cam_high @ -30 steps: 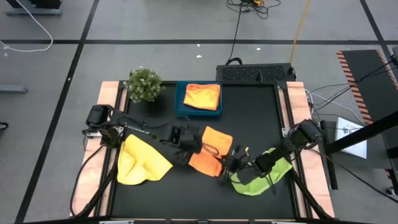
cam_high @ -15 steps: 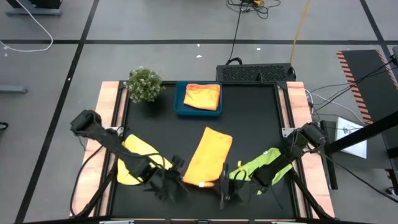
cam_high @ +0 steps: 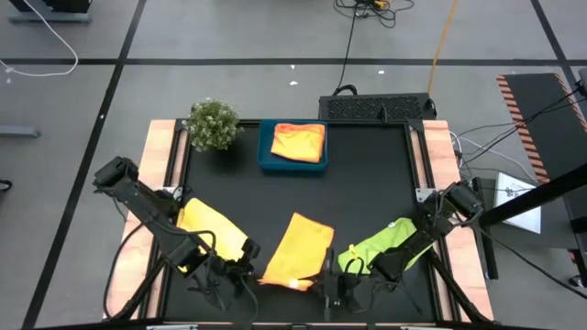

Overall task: Fold microfiber towels
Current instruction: Fold the orange microfiber towel, then put the orange microfiber towel into the blue bin

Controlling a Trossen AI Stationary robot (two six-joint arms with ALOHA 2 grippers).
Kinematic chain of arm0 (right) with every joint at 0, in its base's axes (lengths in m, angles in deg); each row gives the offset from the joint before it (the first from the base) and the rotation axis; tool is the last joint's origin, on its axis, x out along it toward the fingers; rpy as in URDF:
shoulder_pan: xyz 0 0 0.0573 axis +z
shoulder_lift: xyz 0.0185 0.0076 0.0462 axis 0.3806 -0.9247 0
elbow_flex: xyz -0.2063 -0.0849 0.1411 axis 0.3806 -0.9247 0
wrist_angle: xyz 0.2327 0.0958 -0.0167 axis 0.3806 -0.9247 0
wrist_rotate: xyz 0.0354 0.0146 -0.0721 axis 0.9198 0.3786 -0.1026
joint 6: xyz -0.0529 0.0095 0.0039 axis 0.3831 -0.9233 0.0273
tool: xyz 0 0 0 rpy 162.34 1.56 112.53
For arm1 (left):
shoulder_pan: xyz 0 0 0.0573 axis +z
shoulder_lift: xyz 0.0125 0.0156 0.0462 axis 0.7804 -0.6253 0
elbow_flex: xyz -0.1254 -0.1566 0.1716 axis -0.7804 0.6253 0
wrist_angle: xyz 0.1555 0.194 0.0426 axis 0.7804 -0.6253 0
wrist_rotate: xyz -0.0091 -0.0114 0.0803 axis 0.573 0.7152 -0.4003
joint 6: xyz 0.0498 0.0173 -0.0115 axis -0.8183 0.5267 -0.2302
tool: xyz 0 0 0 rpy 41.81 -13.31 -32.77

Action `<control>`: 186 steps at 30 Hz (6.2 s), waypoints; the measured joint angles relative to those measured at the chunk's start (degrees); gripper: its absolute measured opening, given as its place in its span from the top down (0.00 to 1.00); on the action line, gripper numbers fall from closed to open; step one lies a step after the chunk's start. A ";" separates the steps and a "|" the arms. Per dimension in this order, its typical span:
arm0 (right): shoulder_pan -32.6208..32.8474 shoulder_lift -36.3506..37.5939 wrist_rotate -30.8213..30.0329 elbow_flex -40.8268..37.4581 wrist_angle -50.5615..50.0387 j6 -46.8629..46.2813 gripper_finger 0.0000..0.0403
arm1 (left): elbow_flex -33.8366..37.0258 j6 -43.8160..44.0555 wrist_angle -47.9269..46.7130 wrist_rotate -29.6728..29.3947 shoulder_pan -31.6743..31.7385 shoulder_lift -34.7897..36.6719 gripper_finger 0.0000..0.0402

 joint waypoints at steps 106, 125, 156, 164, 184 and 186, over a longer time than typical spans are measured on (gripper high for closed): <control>-9.22 13.30 -4.89 -16.44 -14.69 -25.33 0.51 | 29.66 -5.40 32.17 9.91 18.34 2.32 0.64; -17.09 3.52 5.38 -16.44 -8.47 -21.49 0.60 | 41.71 3.05 63.53 23.91 24.24 -4.67 0.64; -22.94 3.27 8.22 -16.44 -19.23 -30.92 0.60 | 38.26 2.18 68.72 26.97 20.67 -14.40 0.64; -23.30 3.26 7.83 -16.44 -19.79 -31.56 0.60 | 38.10 3.04 68.44 30.87 18.98 -15.14 0.64; -20.49 3.97 11.21 -16.44 -4.23 -17.83 0.60 | 38.25 3.09 46.55 17.99 18.48 4.83 0.64; -19.51 4.69 11.22 -16.44 -4.20 -16.96 0.60 | 38.22 3.70 46.67 17.28 18.38 5.32 0.64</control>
